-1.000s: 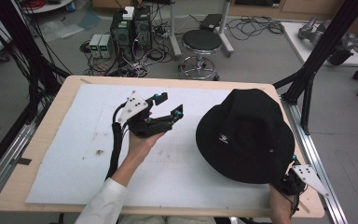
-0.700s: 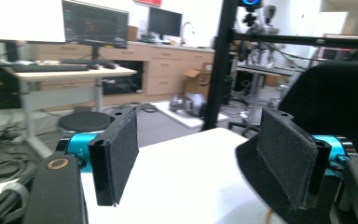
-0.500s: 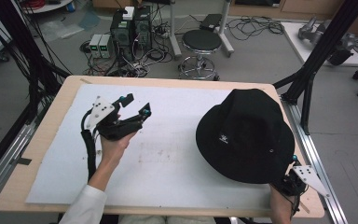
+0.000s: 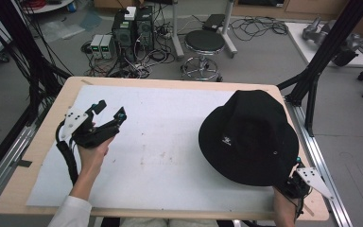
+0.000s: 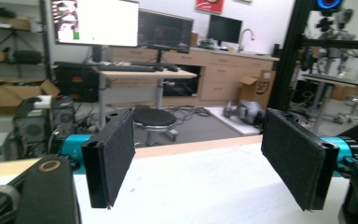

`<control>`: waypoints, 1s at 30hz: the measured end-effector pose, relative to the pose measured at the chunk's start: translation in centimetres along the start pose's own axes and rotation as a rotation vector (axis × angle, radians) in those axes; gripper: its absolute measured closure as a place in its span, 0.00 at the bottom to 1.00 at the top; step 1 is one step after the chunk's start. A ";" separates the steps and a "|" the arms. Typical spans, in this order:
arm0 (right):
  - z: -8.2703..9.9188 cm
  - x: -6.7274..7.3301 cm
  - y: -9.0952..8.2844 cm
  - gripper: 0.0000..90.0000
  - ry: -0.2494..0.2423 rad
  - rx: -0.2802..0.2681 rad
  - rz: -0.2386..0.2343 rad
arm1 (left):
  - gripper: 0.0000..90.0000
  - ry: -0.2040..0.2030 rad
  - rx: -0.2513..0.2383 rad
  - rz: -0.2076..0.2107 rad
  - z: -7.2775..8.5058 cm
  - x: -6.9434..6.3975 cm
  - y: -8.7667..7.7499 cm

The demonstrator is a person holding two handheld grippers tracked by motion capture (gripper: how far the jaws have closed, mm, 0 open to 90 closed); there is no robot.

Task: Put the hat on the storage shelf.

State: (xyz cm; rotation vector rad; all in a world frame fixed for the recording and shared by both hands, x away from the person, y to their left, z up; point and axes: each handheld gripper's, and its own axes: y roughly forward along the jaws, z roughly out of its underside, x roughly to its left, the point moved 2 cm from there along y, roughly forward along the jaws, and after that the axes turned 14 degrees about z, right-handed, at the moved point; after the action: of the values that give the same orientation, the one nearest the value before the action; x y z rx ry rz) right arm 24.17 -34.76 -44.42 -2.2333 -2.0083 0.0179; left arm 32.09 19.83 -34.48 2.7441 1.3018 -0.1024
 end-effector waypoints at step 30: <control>0.0 0.1 -0.1 0.14 0.003 0.002 0.002 | 0.28 0.016 -0.010 -0.255 3.8 4.2 -7.2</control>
State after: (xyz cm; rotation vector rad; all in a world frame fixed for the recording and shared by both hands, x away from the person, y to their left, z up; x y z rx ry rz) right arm 24.11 -34.66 -44.39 -2.2324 -2.0039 0.0165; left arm 29.10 27.06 -39.19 2.5617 1.6460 -0.0941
